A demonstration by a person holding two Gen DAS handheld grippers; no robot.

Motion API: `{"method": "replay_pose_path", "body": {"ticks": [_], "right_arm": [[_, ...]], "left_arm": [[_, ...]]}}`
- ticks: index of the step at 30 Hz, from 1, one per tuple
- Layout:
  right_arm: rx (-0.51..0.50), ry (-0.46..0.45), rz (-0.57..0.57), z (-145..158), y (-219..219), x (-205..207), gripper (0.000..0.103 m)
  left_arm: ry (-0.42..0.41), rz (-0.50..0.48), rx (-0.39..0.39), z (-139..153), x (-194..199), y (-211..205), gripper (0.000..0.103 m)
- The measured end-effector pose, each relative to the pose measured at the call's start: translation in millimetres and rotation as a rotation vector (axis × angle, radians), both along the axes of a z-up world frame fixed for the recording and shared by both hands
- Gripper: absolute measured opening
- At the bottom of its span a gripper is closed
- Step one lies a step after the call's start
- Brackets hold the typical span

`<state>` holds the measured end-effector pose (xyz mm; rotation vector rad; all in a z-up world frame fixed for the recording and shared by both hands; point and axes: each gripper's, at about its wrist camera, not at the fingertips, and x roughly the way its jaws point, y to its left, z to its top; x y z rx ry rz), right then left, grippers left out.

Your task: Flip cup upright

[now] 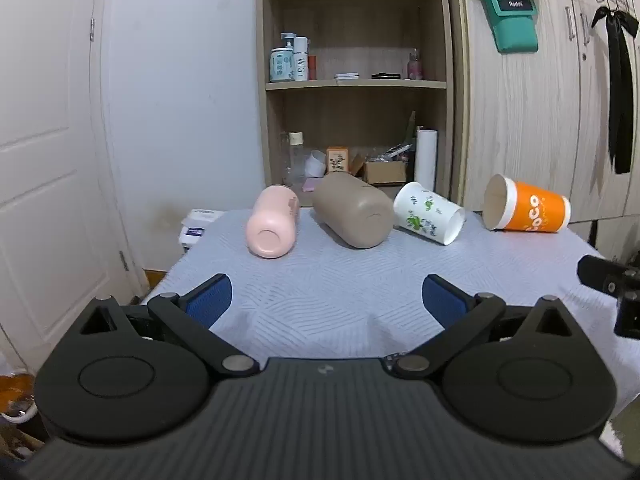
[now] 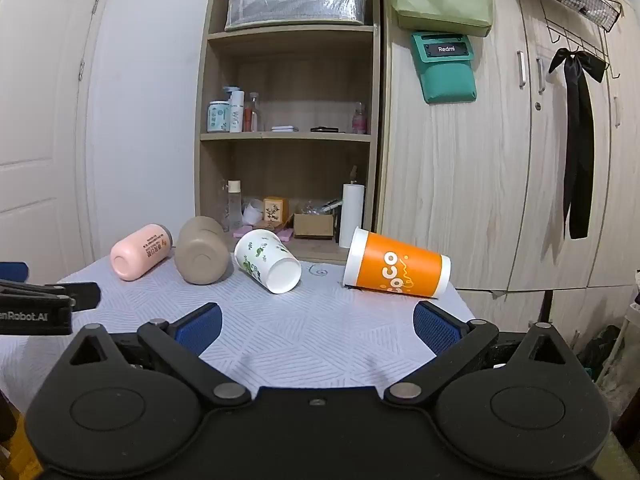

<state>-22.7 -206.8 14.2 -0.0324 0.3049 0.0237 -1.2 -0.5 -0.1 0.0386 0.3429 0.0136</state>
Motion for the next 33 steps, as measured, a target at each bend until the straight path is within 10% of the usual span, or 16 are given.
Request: {"method": "replay_pose_path", "body": {"ticks": [33], "right_arm": [[-0.015,-0.001,-0.004,0,3,1,0.103]], "left_arm": [[-0.024,0.040,0.005,3,-5,14,0.103]]}}
